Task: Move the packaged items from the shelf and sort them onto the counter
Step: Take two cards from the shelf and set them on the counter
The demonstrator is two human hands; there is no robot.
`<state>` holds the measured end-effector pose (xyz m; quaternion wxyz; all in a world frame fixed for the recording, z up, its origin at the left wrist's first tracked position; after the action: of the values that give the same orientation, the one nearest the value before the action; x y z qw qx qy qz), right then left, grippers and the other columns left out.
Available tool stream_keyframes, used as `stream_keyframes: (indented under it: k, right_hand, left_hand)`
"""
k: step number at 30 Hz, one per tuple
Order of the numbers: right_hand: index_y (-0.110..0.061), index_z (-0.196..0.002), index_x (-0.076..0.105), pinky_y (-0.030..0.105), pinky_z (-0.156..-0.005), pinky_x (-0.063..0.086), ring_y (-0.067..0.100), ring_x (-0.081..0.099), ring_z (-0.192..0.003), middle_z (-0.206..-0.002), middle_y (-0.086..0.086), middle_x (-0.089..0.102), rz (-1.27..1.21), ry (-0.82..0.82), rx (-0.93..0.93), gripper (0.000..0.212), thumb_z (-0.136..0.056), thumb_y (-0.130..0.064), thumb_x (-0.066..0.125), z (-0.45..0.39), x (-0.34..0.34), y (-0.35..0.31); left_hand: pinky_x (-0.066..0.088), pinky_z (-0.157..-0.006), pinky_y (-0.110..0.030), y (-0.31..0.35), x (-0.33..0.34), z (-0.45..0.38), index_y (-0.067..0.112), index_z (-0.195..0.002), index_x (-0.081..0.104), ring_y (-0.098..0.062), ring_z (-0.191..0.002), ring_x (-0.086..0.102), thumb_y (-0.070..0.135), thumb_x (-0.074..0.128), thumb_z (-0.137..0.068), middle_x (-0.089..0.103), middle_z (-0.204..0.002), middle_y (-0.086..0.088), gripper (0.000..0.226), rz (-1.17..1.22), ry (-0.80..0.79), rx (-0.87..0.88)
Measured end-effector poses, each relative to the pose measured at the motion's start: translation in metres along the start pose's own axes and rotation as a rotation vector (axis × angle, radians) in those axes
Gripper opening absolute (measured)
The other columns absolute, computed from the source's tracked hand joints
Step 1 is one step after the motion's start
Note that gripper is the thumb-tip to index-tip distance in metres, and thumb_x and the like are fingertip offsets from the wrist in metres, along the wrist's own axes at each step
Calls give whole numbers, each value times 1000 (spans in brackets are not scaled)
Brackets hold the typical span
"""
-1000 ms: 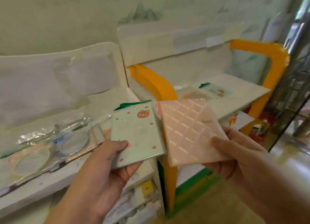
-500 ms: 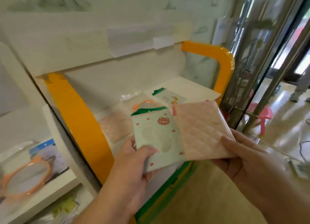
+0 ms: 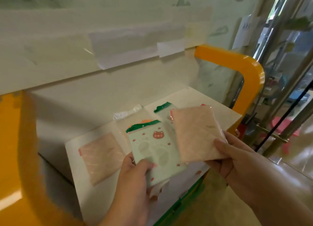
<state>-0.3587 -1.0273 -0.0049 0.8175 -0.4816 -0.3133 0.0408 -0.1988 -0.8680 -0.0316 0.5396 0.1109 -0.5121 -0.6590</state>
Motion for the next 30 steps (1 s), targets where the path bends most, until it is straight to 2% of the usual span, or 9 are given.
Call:
stream_keyframes:
  k: [3, 7, 11, 15, 17, 19, 23, 28, 30]
  right_hand:
    - [-14, -122, 64, 38, -71, 62, 28, 74, -93, -102, 7, 77, -9, -72, 32, 28, -97, -8, 50, -34, 3, -7]
    - [-11, -123, 62, 42, -78, 61, 31, 72, -99, -113, 9, 74, -21, -147, 79, 29, -96, -7, 52, -81, -4, -23]
    - [-12, -123, 62, 43, -86, 56, 30, 72, -102, -116, 11, 73, 14, -210, 104, 29, -97, -6, 52, -127, -17, -48]
    - [-10, -121, 63, 41, -84, 56, 29, 72, -102, -113, 11, 74, 71, -263, 99, 27, -98, -6, 50, -161, -31, -70]
    - [-10, -119, 64, 41, -81, 61, 28, 72, -100, -110, 11, 75, 74, -283, 114, 26, -97, -5, 50, -174, -38, -79]
    - [-9, -118, 64, 40, -79, 62, 29, 73, -98, -108, 11, 75, 69, -286, 136, 26, -96, -4, 52, -185, -47, -84]
    - [-11, -121, 64, 42, -81, 61, 29, 72, -101, -112, 12, 74, 88, -312, 167, 28, -96, -6, 52, -202, -59, -92]
    - [-13, -122, 64, 42, -81, 58, 29, 72, -102, -114, 10, 74, 91, -356, 211, 29, -96, -7, 52, -218, -64, -94]
    - [-12, -123, 64, 38, -76, 62, 28, 72, -103, -115, 10, 73, 94, -387, 216, 30, -96, -7, 51, -223, -61, -94]
  left_hand:
    - [51, -41, -31, 2, 10, -18, 15, -98, 60, -19, -55, 72, -12, 51, -80, 77, -73, -5, 34, 36, 73, 36]
    - [53, -46, -28, 3, 41, -43, 12, -103, 60, -19, -63, 74, -10, 50, -83, 78, -88, -10, 32, 21, 120, 97]
    - [56, -61, -36, 2, 79, -78, 15, -110, 59, -30, -89, 74, -9, 50, -83, 76, -103, -10, 37, -59, 178, 155]
    - [53, -53, -30, -8, 112, -115, 13, -105, 60, -22, -77, 71, -7, 51, -86, 75, -100, -11, 29, -150, 224, 122]
    - [53, -53, -28, -15, 127, -134, 13, -111, 58, -23, -81, 72, -8, 51, -87, 75, -103, -11, 34, -172, 215, 99]
    - [55, -58, -30, -24, 136, -151, 16, -120, 54, -27, -92, 72, -7, 53, -86, 72, -109, -9, 41, -215, 235, 85]
    - [56, -91, -48, -35, 147, -172, 23, -126, 52, -29, -103, 68, 1, 60, -79, 70, -113, -3, 53, -333, 288, 89]
    - [56, -89, -46, -36, 148, -176, 29, -105, 56, -24, -98, 68, 1, 60, -80, 70, -107, 2, 39, -389, 395, 107]
    - [56, -83, -38, -31, 151, -170, 23, -121, 51, -20, -102, 65, 0, 56, -85, 66, -112, 7, 43, -405, 420, 150]
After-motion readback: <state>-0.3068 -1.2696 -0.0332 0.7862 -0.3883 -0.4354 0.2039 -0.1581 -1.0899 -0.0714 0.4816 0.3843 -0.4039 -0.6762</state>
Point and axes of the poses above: each hand's wrist, its own z-axis away from the middle knuckle, its own x-axis out of the palm, y = z × x, the point moved 7 cm from there along -z, towards the middle knuckle
